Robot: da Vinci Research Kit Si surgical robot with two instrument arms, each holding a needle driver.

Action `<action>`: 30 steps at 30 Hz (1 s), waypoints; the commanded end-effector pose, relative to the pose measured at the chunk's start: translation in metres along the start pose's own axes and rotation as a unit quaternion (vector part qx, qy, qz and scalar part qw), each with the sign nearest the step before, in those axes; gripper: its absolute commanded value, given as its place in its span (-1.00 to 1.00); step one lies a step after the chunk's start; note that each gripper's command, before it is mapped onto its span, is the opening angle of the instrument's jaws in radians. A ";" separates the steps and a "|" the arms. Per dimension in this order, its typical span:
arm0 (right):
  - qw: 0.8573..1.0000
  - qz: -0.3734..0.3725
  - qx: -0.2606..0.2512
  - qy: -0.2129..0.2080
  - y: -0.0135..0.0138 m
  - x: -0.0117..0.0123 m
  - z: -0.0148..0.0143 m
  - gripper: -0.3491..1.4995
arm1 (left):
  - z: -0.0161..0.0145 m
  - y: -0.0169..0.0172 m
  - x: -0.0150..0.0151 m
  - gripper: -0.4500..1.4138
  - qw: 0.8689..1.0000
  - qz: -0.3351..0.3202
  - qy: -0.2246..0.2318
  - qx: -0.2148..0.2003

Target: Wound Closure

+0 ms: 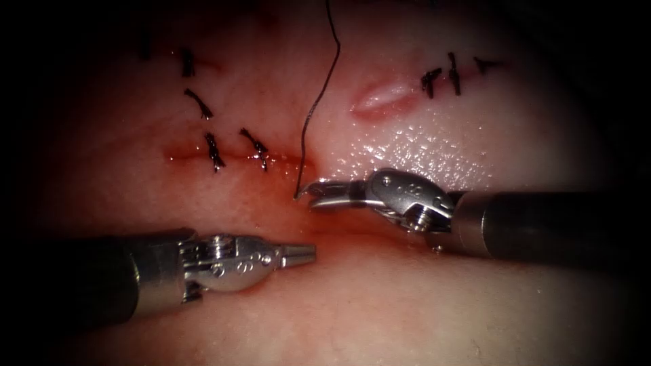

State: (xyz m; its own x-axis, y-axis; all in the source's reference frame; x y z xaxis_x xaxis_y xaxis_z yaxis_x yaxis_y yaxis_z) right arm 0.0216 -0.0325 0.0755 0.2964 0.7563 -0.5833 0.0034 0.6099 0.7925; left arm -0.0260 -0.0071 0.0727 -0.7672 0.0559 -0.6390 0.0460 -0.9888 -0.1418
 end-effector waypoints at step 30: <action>0.955 -0.210 -0.196 0.071 0.0018 0.0177 0.0017 0.71 | 0.0006 0.0000 0.0001 -0.48 1.000 0.001 0.000 0.000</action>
State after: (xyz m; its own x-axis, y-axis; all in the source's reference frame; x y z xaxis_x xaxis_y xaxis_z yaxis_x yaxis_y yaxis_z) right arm 0.0274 -0.0189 0.0667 0.2222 0.4301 -0.8750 -0.2830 0.8872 0.3643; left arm -0.0259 -0.0073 0.0726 -0.7673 0.0549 -0.6390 0.0467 -0.9889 -0.1411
